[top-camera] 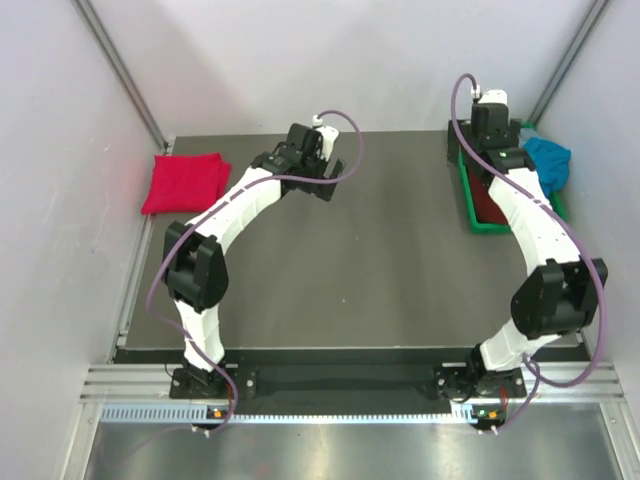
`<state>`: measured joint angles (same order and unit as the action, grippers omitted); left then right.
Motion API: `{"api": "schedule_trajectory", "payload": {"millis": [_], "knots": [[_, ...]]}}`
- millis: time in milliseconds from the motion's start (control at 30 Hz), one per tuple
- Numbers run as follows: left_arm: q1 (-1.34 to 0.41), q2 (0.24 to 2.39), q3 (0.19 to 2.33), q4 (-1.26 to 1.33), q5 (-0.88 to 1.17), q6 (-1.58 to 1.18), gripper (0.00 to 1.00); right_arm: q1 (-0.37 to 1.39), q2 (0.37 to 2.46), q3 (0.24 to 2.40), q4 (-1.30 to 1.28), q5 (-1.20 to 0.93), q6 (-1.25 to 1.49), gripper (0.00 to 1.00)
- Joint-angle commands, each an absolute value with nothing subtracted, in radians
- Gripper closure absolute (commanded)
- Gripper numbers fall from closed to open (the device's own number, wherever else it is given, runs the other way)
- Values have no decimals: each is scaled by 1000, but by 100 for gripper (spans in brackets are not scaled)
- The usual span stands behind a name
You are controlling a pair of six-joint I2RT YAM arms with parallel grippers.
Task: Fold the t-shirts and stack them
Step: Grab the tshirt from the pile
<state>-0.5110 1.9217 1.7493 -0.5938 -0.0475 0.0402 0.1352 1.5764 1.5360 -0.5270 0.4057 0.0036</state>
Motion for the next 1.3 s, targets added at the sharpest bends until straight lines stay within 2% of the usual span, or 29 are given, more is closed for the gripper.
{"api": "schedule_trajectory", "payload": {"millis": [0, 133, 267, 467, 733, 900, 1267], "knots": [[-497, 1835, 1796, -454, -175, 31, 1, 137, 1655, 1650, -449, 445, -21, 0], [-502, 1906, 1931, -469, -174, 47, 1, 120, 1758, 1781, -466, 486, -126, 0], [-502, 1953, 1940, -483, -161, 83, 1, 45, 1815, 1813, -457, 443, -94, 0], [-502, 2005, 1948, -515, -134, 78, 1, -90, 1925, 1885, -430, 520, -77, 0], [-503, 2051, 1898, -508, -155, 101, 7, -195, 2036, 1951, -486, 338, -63, 1], [-505, 2075, 1917, -497, -193, 120, 8, -204, 2095, 1962, -545, 195, -42, 7], [-511, 2120, 1919, -486, -206, 109, 8, -184, 2088, 1891, -600, -63, -34, 21]]}}
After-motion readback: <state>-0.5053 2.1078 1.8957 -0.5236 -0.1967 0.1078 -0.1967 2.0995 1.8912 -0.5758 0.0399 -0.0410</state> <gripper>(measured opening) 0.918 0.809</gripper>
